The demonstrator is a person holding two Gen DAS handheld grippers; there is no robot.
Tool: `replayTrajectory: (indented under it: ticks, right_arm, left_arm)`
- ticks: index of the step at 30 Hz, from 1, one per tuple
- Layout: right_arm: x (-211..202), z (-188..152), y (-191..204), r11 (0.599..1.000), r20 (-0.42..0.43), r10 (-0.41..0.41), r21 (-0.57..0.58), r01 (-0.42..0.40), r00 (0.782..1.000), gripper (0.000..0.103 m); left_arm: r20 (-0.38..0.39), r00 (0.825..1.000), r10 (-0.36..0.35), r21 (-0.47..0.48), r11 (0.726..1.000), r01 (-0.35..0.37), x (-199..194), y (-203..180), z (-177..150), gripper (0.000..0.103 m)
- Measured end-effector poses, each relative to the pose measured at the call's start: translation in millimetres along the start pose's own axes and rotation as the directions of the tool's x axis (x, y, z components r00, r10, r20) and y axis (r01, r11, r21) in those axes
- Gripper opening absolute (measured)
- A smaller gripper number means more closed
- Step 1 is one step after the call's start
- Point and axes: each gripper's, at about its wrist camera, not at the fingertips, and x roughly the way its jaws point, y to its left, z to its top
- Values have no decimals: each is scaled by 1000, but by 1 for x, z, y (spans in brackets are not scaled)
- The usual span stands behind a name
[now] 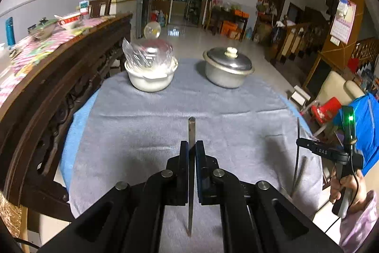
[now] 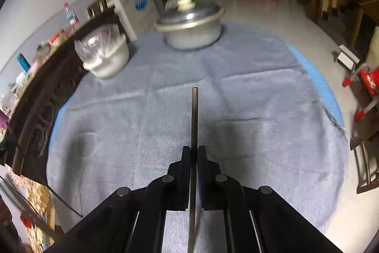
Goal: Organize utensils
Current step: 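Lift both held chopsticks and carry them toward the metal cup, then lower the left tool's chopstick into the cup while the right tool lowers its chopstick too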
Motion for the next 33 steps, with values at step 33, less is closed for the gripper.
replayTrajectory:
  ticks: [33]
  right_arm:
    - [-186, -87, 35, 998, 440, 37, 32, -57, 897, 6]
  left_arm:
    - [176, 980, -94, 9, 996, 94, -127, -45, -51, 5]
